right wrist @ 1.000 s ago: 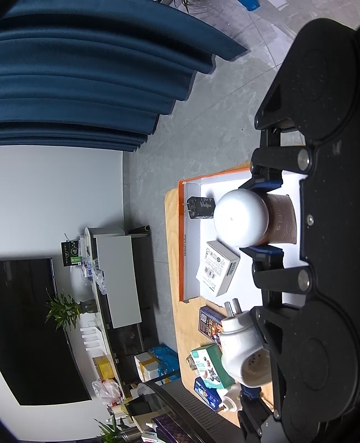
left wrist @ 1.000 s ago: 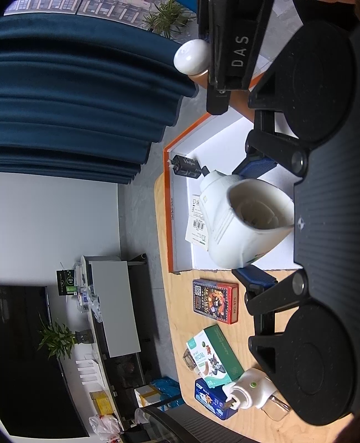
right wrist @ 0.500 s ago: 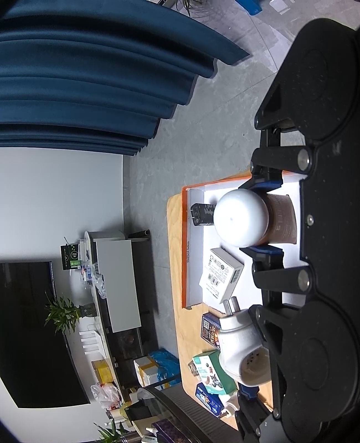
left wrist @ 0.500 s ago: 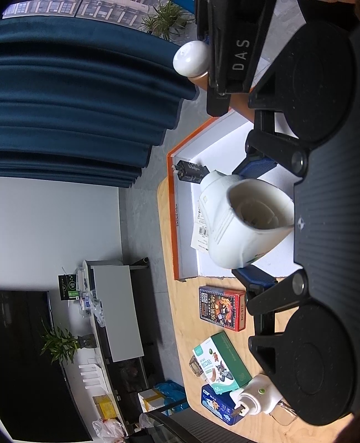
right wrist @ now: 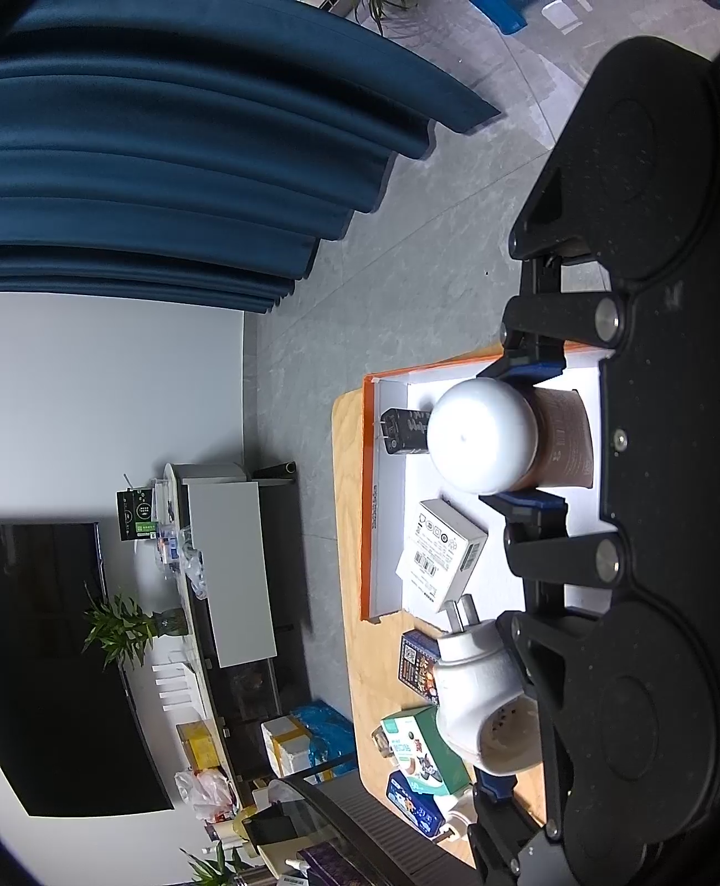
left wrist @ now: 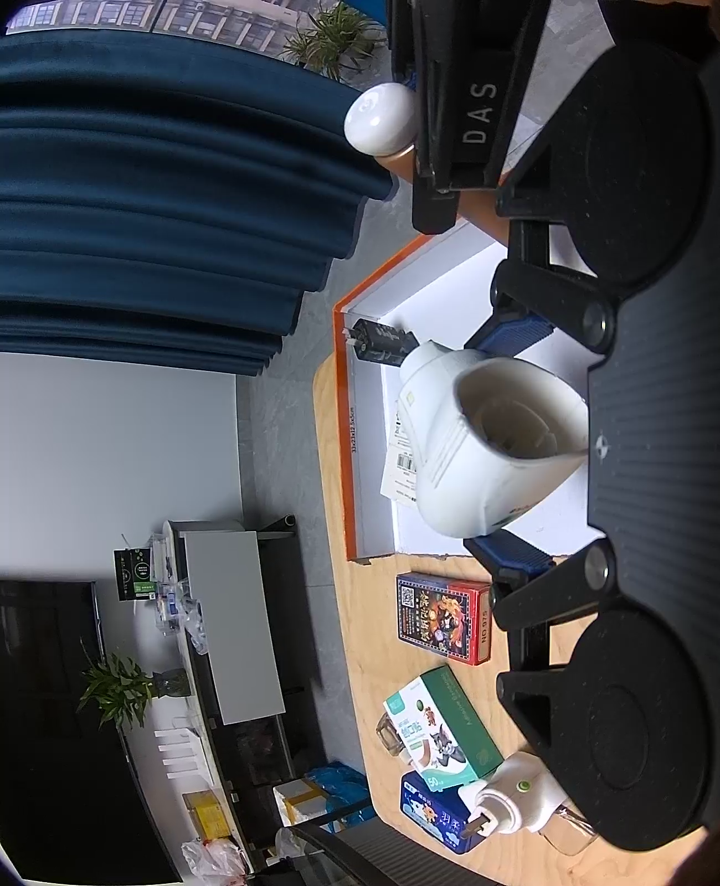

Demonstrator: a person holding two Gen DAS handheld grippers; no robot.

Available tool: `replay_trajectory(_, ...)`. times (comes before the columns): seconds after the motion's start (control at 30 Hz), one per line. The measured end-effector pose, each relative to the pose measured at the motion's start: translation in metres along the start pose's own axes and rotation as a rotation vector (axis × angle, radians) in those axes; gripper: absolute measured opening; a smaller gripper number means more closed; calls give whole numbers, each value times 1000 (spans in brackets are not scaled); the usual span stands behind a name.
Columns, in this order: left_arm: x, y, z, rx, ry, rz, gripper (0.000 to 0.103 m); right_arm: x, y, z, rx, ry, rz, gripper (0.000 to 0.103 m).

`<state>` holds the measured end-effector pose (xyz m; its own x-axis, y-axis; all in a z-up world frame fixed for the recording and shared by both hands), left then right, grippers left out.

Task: Organize rigid objects
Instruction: 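Lower the white plug adapter with left tool while right tool lowers bottle into box, then open left tool to drop plug adapter while right tool releases bottle in box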

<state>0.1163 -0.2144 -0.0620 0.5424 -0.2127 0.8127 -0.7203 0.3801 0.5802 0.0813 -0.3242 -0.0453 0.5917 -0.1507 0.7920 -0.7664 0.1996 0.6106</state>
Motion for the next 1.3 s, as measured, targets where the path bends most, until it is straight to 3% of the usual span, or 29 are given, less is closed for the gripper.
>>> replay_trajectory(0.6, -2, -10, -3, -2, 11, -22, 67, 1, -19, -2, -7, 19, -45, 46)
replay_trajectory(0.87, -4, -19, -6, -4, 16, -40, 67, 2, -44, -5, -5, 32, -99, 46)
replay_trajectory(1.13, -3, -29, -7, -8, 20, -55, 67, 20, -70, -3, 16, 8, -88, 47)
replay_trajectory(1.2, -1, -31, -5, -13, 17, -55, 67, 24, -75, -2, 41, -7, -86, 53)
replay_trajectory(1.27, -1, -34, -3, -14, 12, -59, 67, 27, -76, 1, 60, -25, -70, 78)
replay_trajectory(1.3, -1, -36, -2, -16, 11, -61, 67, 28, -75, 3, 57, -31, -62, 78)
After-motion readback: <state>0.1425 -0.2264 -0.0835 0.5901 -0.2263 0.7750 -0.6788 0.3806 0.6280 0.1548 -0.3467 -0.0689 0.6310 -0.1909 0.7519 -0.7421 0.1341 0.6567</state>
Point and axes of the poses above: each gripper's, at about its wrist camera, not at the fingertips, and y roughly against the way its jaws point, z to its right, x to its top, the point moved 10 cm from there along -y, roughly the way its jaws point, and after that the axes turned 3 degrees about -x, right-handed, at the moved point
